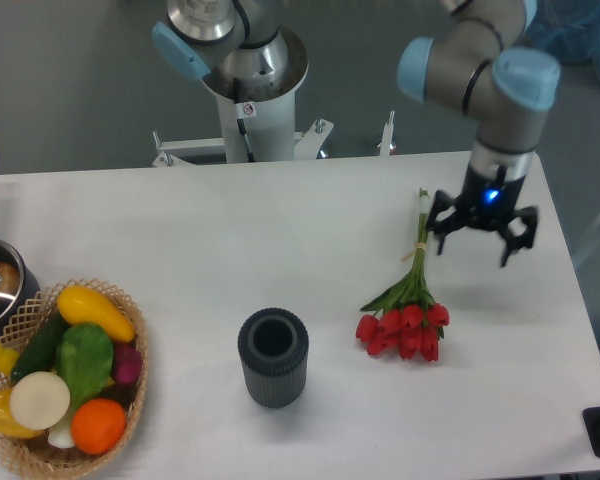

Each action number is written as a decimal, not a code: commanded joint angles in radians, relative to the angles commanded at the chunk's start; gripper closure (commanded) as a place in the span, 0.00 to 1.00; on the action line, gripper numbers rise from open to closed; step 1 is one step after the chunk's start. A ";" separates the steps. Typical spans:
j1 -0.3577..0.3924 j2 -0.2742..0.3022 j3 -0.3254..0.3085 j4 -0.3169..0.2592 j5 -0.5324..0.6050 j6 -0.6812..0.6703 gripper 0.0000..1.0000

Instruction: Place the flowers on the table

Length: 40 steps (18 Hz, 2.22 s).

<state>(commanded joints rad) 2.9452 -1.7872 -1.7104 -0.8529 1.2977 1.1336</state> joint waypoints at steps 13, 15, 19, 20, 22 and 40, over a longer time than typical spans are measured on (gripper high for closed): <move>0.146 0.158 -0.028 -0.192 0.187 0.470 0.00; 0.178 0.173 -0.029 -0.209 0.184 0.524 0.00; 0.193 0.180 -0.028 -0.213 0.178 0.535 0.00; 0.193 0.181 -0.026 -0.213 0.178 0.535 0.00; 0.193 0.181 -0.023 -0.213 0.176 0.535 0.00; 0.218 0.192 -0.017 -0.204 0.124 0.535 0.00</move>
<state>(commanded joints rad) 3.1630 -1.5953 -1.7273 -1.0569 1.4220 1.6690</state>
